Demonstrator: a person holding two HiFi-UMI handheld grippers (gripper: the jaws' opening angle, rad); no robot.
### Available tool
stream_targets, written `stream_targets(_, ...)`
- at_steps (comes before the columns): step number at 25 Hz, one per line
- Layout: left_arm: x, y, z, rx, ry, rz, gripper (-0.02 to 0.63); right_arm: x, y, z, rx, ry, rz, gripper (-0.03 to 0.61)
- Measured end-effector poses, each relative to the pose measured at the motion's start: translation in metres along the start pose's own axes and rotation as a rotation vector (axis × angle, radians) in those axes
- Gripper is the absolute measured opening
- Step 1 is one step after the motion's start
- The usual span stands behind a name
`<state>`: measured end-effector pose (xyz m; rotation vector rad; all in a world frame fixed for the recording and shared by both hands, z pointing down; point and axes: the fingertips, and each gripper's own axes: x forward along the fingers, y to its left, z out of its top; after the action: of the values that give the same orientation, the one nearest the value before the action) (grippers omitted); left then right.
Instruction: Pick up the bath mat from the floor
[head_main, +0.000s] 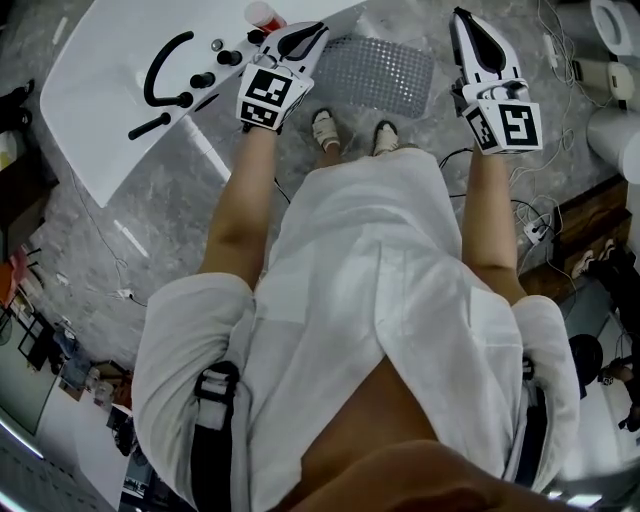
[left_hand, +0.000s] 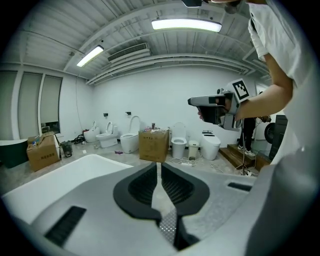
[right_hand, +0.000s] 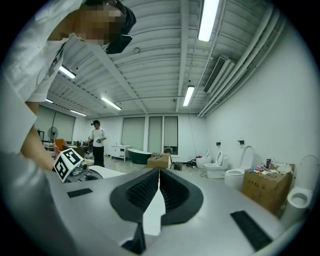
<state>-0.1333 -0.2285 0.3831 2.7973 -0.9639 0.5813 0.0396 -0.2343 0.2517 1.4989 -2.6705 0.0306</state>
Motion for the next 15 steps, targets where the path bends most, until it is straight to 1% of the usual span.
stream_targets(4, 0.015, -0.009, 0.004, 0.0, 0.022, -0.004, 0.026, 0.0, -0.014, -0.006, -0.006, 0.003, 0.01, 0.029)
stream_targets(6, 0.029, -0.015, 0.009, 0.001, 0.03, 0.007, 0.028, 0.0, -0.029, -0.012, 0.001, 0.005, 0.026, 0.029)
stream_targets(8, 0.046, -0.024, 0.015, -0.004, 0.034, 0.025, 0.027, -0.002, -0.048, -0.017, -0.015, 0.01, 0.054, 0.029)
stream_targets(12, 0.077, -0.033, 0.01, -0.027, 0.092, 0.081, 0.028, -0.004, -0.077, -0.03, -0.034, 0.0, 0.145, 0.029)
stream_targets(15, 0.109, -0.036, -0.013, -0.071, 0.152, 0.124, 0.028, -0.003, -0.099, -0.058, -0.036, -0.002, 0.236, 0.029)
